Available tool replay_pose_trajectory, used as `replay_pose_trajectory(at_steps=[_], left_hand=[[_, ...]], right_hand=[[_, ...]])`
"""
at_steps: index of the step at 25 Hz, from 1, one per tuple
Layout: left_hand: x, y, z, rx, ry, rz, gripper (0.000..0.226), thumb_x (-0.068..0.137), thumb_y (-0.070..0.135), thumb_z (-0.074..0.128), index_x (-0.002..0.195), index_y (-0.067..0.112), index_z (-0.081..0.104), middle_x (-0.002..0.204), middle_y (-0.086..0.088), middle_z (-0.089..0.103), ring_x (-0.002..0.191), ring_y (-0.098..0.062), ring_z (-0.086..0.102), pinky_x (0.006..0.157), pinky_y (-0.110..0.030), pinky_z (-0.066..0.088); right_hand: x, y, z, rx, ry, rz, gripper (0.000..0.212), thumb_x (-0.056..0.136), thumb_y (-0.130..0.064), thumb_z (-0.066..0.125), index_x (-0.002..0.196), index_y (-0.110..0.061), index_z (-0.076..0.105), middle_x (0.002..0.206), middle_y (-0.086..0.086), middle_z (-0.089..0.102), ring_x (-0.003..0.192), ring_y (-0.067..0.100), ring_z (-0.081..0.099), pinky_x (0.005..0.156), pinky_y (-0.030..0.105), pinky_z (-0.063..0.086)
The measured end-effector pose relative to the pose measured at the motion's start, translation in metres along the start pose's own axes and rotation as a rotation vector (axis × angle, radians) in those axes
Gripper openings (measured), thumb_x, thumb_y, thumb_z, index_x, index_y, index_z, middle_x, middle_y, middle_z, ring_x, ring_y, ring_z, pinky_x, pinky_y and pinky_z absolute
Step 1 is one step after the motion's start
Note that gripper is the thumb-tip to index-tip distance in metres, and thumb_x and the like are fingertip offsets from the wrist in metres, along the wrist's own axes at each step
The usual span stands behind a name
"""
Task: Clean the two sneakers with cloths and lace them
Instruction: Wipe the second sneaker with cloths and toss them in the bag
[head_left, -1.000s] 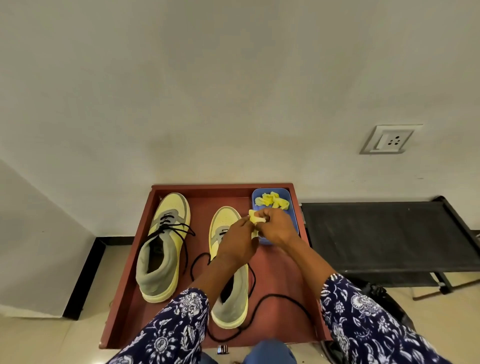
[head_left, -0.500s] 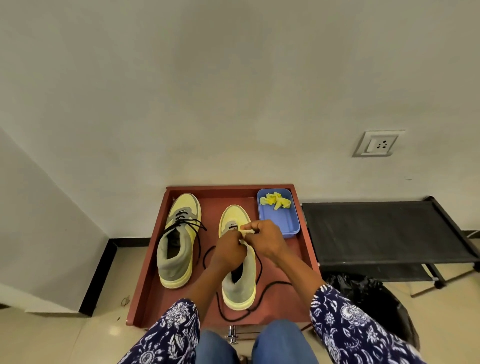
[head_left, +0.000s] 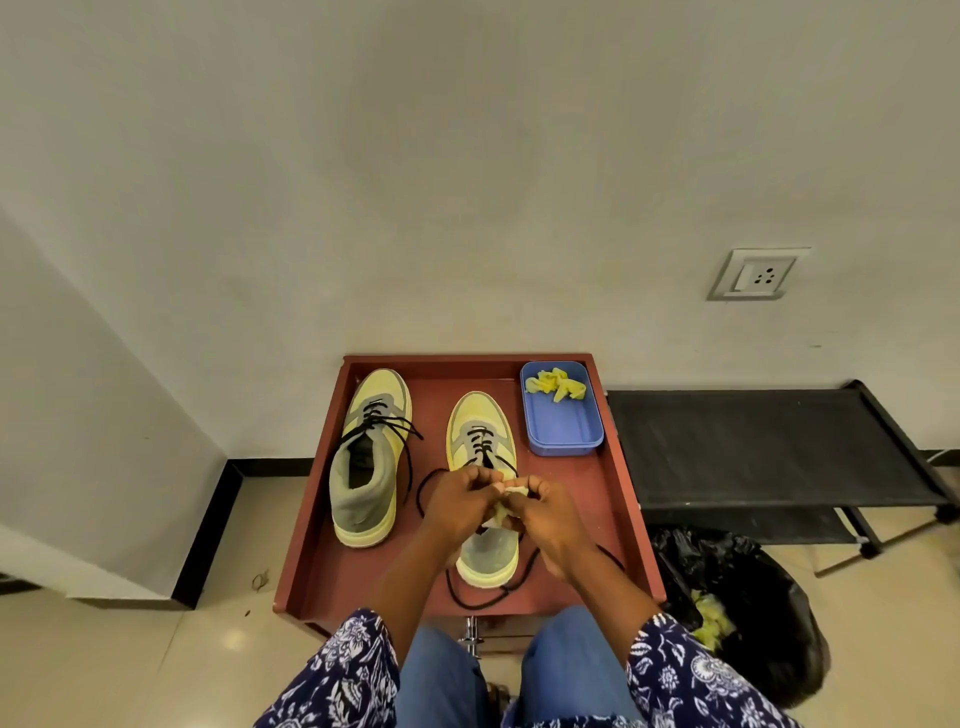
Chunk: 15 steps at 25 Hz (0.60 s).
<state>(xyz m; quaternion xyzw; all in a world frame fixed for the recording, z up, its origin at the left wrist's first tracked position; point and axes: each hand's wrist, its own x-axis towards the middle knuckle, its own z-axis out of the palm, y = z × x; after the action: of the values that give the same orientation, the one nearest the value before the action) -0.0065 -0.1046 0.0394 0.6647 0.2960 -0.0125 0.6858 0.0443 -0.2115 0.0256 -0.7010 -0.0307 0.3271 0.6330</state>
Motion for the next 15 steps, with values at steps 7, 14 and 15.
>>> replay_pose_trajectory(at_steps=[7, 14, 15], left_hand=[[0.006, -0.013, -0.026, 0.442, 0.236, 0.069, 0.027, 0.085, 0.01, 0.06, 0.111, 0.006, 0.061, 0.11, -0.008, 0.064, 0.104, -0.023, 0.059, 0.092, -0.032, 0.044], [0.022, -0.037, -0.024, 0.87, 0.013, 0.067, 0.062, 0.088, 0.015, 0.055, 0.144, 0.013, 0.027, 0.142, -0.011, 0.041, 0.129, -0.026, 0.042, 0.099, -0.026, 0.034], [0.024, -0.038, -0.024, 0.883, 0.019, 0.052, 0.061, 0.089, 0.016, 0.054, 0.144, 0.015, 0.028, 0.139, -0.01, 0.045, 0.126, -0.026, 0.045, 0.097, -0.026, 0.036]], right_hand=[[-0.001, 0.005, -0.018, -0.24, 0.287, -0.096, 0.022, 0.081, -0.004, 0.059, 0.074, -0.024, 0.06, 0.077, 0.002, 0.066, 0.071, 0.019, 0.06, 0.065, 0.031, 0.049], [-0.015, 0.048, 0.007, -0.243, 0.31, -0.092, 0.029, 0.083, -0.004, 0.06, 0.11, -0.015, 0.063, 0.105, 0.003, 0.065, 0.098, 0.02, 0.061, 0.09, 0.035, 0.051], [-0.019, 0.052, 0.015, -0.243, 0.329, -0.084, 0.031, 0.085, -0.005, 0.06, 0.114, -0.013, 0.063, 0.11, 0.004, 0.062, 0.102, 0.019, 0.059, 0.093, 0.033, 0.049]])
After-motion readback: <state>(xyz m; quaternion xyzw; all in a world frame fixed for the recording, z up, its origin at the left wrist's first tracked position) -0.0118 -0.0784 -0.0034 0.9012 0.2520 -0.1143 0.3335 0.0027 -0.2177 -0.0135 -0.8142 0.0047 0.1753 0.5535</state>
